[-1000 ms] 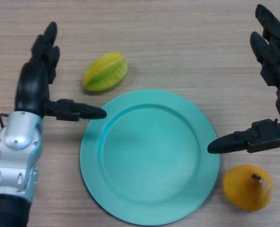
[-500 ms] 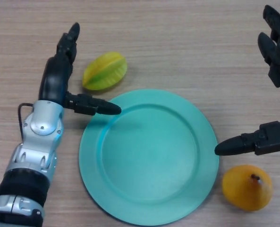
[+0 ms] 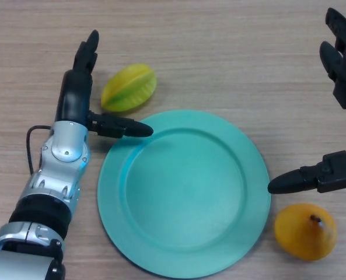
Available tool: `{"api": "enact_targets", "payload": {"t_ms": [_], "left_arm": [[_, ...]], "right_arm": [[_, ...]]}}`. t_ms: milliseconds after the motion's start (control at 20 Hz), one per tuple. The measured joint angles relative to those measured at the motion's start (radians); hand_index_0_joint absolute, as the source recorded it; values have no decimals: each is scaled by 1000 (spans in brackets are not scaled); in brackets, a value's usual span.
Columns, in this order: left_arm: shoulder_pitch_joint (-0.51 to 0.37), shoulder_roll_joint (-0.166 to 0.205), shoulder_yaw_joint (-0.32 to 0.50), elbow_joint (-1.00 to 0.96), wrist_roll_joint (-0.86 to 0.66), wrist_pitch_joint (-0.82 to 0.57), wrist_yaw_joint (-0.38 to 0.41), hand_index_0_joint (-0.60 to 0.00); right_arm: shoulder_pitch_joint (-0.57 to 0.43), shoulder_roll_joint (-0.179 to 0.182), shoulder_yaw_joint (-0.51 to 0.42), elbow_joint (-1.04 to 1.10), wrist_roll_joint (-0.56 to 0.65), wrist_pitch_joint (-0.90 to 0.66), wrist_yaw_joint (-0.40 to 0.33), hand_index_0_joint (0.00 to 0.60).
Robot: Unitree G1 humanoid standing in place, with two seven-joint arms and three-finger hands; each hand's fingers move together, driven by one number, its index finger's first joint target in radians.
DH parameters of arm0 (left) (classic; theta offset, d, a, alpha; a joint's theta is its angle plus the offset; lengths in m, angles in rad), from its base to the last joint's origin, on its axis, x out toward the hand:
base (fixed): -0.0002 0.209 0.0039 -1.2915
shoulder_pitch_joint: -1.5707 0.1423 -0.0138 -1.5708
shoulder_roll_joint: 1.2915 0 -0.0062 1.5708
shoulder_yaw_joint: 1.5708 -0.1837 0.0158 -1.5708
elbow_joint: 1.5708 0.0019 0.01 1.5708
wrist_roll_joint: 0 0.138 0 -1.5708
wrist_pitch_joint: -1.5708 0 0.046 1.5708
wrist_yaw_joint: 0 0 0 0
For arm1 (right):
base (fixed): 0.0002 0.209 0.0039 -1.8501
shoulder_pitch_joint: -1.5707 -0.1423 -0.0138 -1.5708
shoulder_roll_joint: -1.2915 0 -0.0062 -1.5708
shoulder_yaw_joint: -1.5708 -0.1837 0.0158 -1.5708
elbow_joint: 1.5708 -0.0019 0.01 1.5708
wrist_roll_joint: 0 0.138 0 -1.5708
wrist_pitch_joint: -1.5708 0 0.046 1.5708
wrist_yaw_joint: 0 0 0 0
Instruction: Pick up the yellow starfruit and place it on the plate
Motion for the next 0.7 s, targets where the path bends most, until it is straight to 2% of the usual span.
{"api": "enact_targets", "payload": {"t_ms": [50, 100, 150, 200, 250, 300, 700], "left_arm": [[0, 8, -23, 17, 95, -22, 56, -149], [-1, 8, -29, 24, 96, -28, 58, -250], [-2, 12, -46, 44, 146, -34, 82, -399], [-2, 14, -54, 51, 176, -54, 97, -499], [-6, 19, -56, 57, 277, -93, 141, -600], [-8, 25, -57, 58, 329, -109, 164, -600], [11, 29, -50, 34, 317, -69, 163, -600]], "right_arm": [[3, 0, -1, 0, 0, 0, 0, 0], [4, 0, 0, 0, 0, 0, 0, 0], [4, 0, 0, 0, 0, 0, 0, 0], [4, 0, -1, 0, 0, 0, 0, 0], [5, 0, 0, 0, 0, 0, 0, 0], [6, 0, 0, 0, 0, 0, 0, 0], [8, 0, 0, -4, 0, 0, 0, 0]]}}
